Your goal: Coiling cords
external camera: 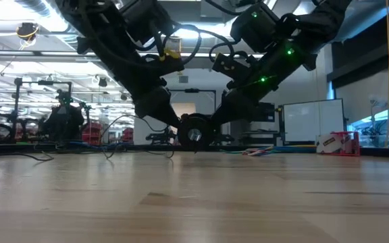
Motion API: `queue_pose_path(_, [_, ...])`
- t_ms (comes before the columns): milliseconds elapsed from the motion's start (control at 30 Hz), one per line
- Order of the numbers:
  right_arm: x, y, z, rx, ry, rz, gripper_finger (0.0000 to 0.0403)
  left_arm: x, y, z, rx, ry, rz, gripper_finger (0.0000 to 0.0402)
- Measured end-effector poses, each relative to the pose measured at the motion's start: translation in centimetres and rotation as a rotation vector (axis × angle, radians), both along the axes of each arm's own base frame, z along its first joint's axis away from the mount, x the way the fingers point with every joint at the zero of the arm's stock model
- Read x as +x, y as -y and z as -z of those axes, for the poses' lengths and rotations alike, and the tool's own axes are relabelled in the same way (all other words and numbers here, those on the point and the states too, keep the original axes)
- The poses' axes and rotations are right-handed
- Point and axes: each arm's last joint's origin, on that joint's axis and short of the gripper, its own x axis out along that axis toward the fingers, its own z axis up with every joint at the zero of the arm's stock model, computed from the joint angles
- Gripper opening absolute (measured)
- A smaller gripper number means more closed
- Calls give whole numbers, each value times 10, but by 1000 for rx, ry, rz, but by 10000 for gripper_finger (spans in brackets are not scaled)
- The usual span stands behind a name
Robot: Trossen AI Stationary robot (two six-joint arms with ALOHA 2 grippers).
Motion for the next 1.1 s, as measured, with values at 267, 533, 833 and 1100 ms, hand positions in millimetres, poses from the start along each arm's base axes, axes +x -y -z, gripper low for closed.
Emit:
queue_pose_path(267, [-1,-2,2,32,-18,-37,5,0,2,0,-1,0,7,5])
queue_pose_path(533, [3,-3,18,46,-57,-61,5,0,14,0,-8,4,37,5])
queue_pose_path(833, [2,-2,21,19,-83,-67,5,0,18,0,-6,5,52,5])
queue_pose_path(1100, [2,-3,21,19,-85,-66,5,0,18,0,-12,9,46,5])
